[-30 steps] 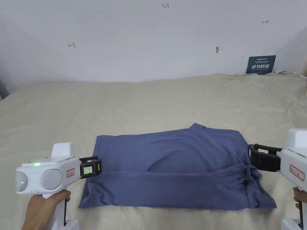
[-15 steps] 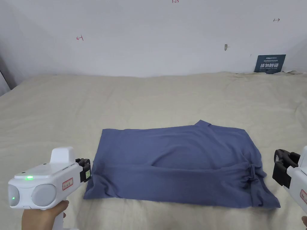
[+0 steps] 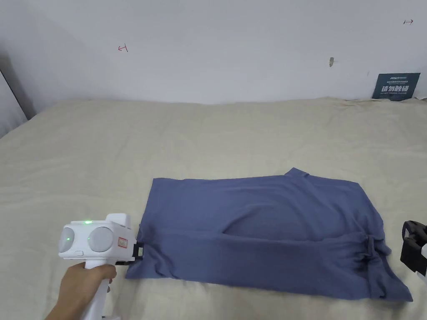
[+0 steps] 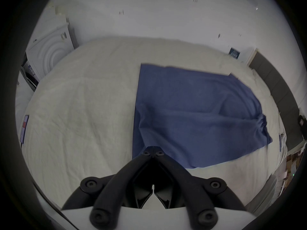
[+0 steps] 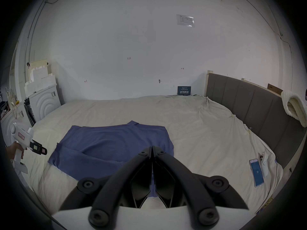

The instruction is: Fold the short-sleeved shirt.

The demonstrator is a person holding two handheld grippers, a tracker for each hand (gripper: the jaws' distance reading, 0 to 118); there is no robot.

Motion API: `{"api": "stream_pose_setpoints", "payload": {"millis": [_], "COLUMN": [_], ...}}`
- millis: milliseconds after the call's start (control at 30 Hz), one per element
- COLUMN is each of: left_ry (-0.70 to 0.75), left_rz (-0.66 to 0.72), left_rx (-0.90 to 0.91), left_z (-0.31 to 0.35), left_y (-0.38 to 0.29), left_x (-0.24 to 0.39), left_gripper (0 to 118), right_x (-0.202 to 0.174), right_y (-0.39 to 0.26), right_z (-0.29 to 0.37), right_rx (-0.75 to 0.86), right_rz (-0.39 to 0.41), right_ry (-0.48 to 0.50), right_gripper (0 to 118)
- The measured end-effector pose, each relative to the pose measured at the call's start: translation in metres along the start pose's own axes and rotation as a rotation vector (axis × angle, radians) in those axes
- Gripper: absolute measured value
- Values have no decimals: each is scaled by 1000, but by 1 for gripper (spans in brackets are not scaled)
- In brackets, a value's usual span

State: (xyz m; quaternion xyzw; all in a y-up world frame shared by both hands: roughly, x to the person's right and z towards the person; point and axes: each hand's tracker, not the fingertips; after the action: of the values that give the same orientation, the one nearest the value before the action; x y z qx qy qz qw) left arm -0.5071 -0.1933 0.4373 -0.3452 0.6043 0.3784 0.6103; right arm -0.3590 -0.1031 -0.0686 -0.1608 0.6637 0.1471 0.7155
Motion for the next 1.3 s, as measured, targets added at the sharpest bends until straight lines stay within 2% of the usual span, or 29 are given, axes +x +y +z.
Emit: {"api": "stream_pose_setpoints", "payload": {"millis": [133,167,233,267,333,367,433,567,600,667,767,933,1133,1200,1233,1267,1300], "left_ry": [-13,-22,-27,-23,-12,-3,20,20,17,-7,-23,-24,-48,-54,-54,-55,-57], "left_rz": [27,44,74,77,65,54,39,48,55,63,66,29,37,40,40,40,41], "left_rx": [-56,-66,-56,-65,-86,-95,-106,-119,-122,-127,-126,-92,-43,-33,-30,-26,-23], "left_z": [-21,-25,-26,-27,-33,-35,-38,-40,-40,-39,-41,-29,-7,-3,1,3,4], "left_y": [0,0,0,1,0,-1,-4,-9,-10,-12,-13,-12,-6,-5,-5,-5,-6], "left_x": [-7,-8,-13,-14,-15,-15,-13,-15,-16,-15,-11,-2,-5,-5,-4,-4,-4], "left_gripper": [0,4,24,39,56,64,67,65,58,24,9,5,5,5,5,5,5], "right_x": [3,4,4,5,6,6,6,6,6,7,9,23,41,45,46,46,44], "right_y": [-5,-6,-7,-8,-9,-9,-10,-12,-13,-14,-15,-16,-33,-42,-46,-50,-55], "right_z": [-10,-12,-15,-17,-19,-20,-20,-21,-21,-21,-20,-26,-65,-81,-89,-97,-105], "right_rx": [-30,-36,-49,-53,-60,-64,-68,-79,-81,-88,-94,-141,-347,-383,-421,-460,-500], "right_rz": [5,6,4,1,-7,-9,-13,-15,-15,-20,-23,-65,-70,-78,-78,-81,-70], "right_ry": [-8,-10,-12,-12,-10,-11,-9,-5,-4,-2,-4,-9,-10,-11,-10,-11,-14], "right_gripper": [1,1,1,1,1,1,1,1,1,1,1,1,3,17,34,64,84]}}
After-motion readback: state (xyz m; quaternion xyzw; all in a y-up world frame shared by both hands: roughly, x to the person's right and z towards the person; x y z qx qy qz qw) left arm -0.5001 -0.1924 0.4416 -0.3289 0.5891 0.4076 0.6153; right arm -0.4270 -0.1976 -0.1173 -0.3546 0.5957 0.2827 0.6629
